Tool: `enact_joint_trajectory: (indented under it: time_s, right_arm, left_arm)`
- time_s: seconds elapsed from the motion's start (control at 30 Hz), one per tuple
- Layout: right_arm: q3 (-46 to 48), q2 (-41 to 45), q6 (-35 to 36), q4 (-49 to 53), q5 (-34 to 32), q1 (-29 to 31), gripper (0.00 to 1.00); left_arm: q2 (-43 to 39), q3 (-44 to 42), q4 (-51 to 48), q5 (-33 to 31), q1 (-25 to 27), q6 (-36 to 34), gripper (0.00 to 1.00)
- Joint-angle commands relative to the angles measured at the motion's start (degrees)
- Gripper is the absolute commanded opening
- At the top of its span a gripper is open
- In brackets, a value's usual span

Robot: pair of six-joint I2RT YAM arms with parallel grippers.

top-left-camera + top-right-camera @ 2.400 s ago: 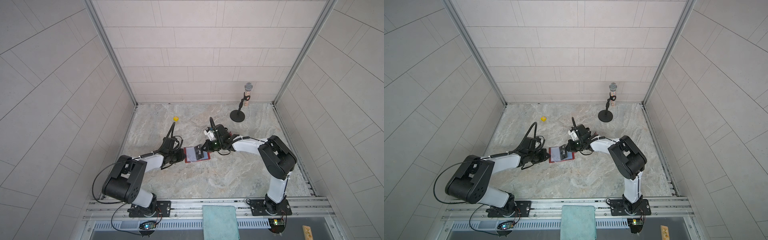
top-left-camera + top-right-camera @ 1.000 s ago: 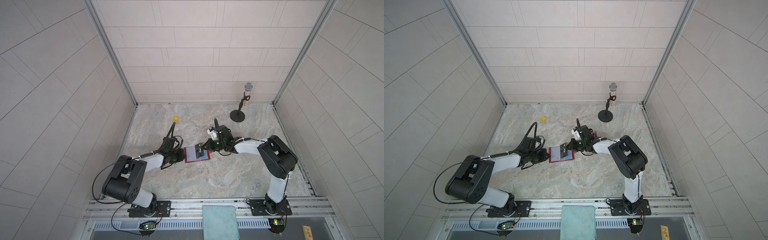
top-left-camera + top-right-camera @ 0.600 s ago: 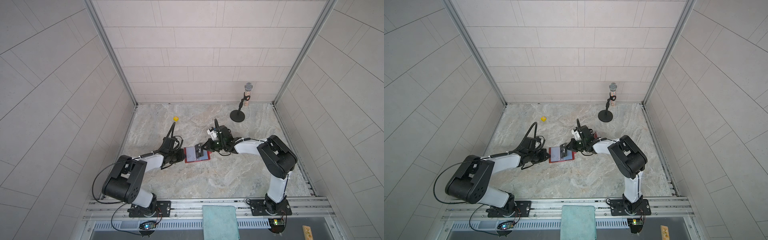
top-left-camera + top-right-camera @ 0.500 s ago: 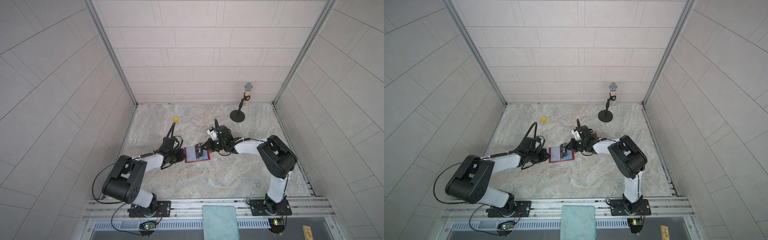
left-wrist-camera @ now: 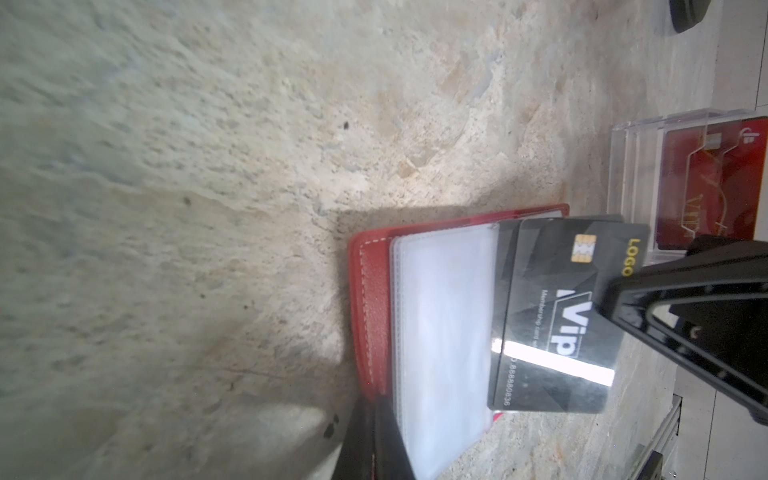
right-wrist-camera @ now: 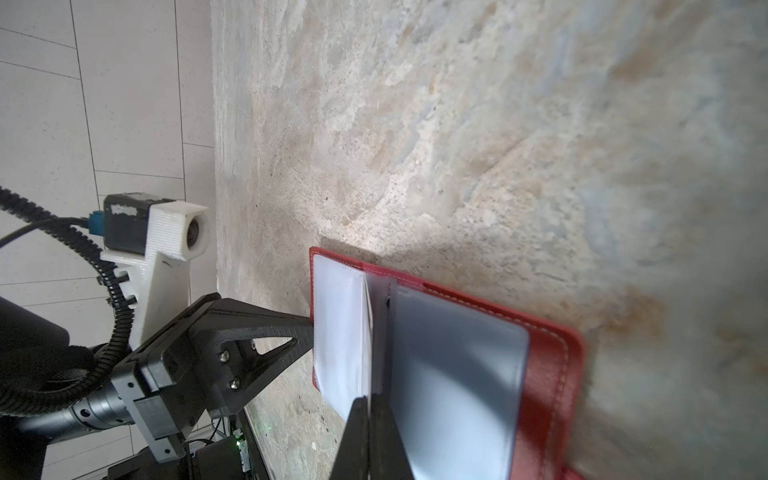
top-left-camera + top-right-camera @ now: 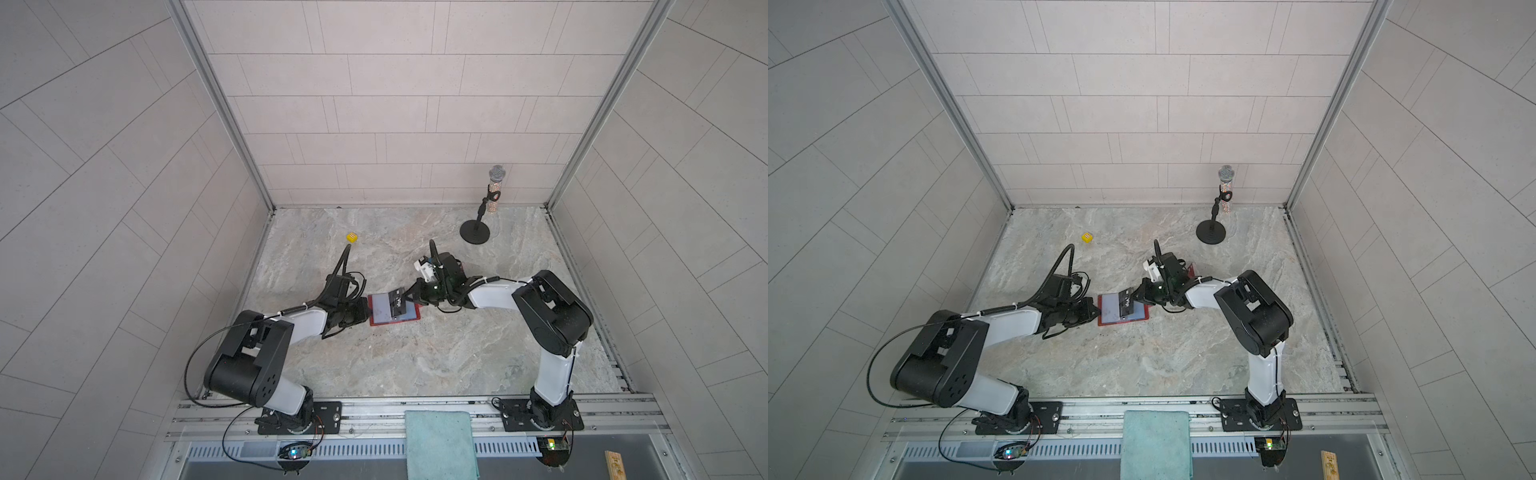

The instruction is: Put the credit cards into the card holder

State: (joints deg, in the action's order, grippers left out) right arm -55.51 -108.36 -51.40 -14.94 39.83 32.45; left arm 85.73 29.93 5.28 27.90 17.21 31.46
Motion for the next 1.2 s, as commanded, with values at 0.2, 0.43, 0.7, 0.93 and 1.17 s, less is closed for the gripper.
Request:
enact_joint_trajectory:
  time_s: [0.2, 0.43, 0.7, 0.93, 1.17]
  right_arm:
    - [1.9, -1.7, -2.0, -2.3, 0.2, 0.0, 0.00]
    - [1.9, -2.1, -1.9, -2.1, 0.2, 0.3, 0.00]
    - [1.6, -2.8, -2.0, -2.5, 0.9, 1.0, 0.00]
    - [1.1, -3.5, -2.3, -2.8, 1.1, 1.4, 0.00]
    - [0.0, -4.3, -2.1, -2.4, 0.4, 1.8, 0.00]
  left_arm:
    - [0.6, 0.5, -2.9, -0.6, 0.0, -0.6, 0.00]
    - [0.6, 0.6, -2.7, -0.6, 0.0, -0.6, 0.00]
    - [0.8, 0.5, -2.6, -0.5, 0.0, -0.5, 0.00]
    - [0.8, 0.3, -2.3, -0.2, 0.0, -0.4, 0.00]
    - [0.8, 0.2, -2.2, 0.0, 0.0, -0.4, 0.00]
